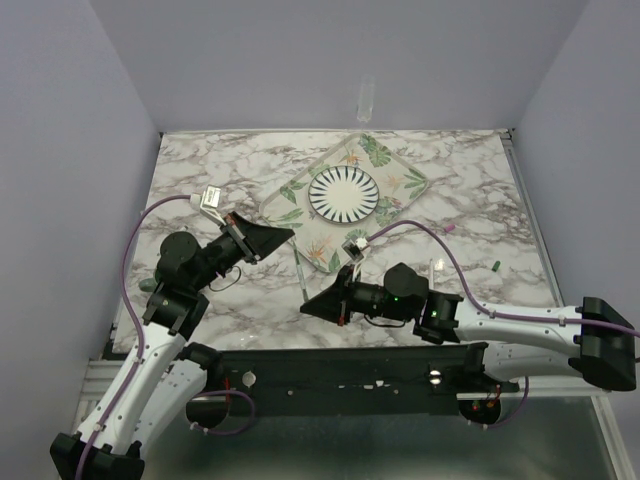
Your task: Insert the pens into the pen caps
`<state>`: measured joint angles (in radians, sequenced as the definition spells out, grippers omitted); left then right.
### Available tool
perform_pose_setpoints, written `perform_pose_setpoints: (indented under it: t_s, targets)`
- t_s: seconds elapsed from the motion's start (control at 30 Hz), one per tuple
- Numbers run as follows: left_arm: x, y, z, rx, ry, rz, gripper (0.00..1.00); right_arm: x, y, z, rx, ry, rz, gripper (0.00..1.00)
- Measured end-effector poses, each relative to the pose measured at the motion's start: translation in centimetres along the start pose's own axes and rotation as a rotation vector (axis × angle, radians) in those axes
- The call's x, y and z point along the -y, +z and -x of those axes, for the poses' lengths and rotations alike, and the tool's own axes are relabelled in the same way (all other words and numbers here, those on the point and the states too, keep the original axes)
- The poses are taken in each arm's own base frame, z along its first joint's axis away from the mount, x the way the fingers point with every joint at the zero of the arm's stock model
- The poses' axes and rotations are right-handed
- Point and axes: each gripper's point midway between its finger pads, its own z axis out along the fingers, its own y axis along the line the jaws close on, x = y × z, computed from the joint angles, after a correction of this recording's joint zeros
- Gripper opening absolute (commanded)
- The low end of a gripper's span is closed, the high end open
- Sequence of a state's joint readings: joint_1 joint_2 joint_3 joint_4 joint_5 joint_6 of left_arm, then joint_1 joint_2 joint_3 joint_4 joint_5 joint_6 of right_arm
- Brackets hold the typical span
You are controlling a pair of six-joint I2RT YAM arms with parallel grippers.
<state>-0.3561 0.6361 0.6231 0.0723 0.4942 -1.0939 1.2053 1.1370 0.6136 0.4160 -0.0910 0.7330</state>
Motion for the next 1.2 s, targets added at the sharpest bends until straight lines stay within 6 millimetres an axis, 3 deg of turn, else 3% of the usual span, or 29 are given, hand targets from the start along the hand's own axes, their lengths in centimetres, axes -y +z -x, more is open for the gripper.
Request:
perform_pose_setpoints:
  t_s: [1.2]
  targets:
    - [-0.4, -0.9, -1.5, -0.009, 0.057, -0.052, 0.0, 0.3, 0.5, 0.9, -0.003, -0.022, -0.065, 0.01]
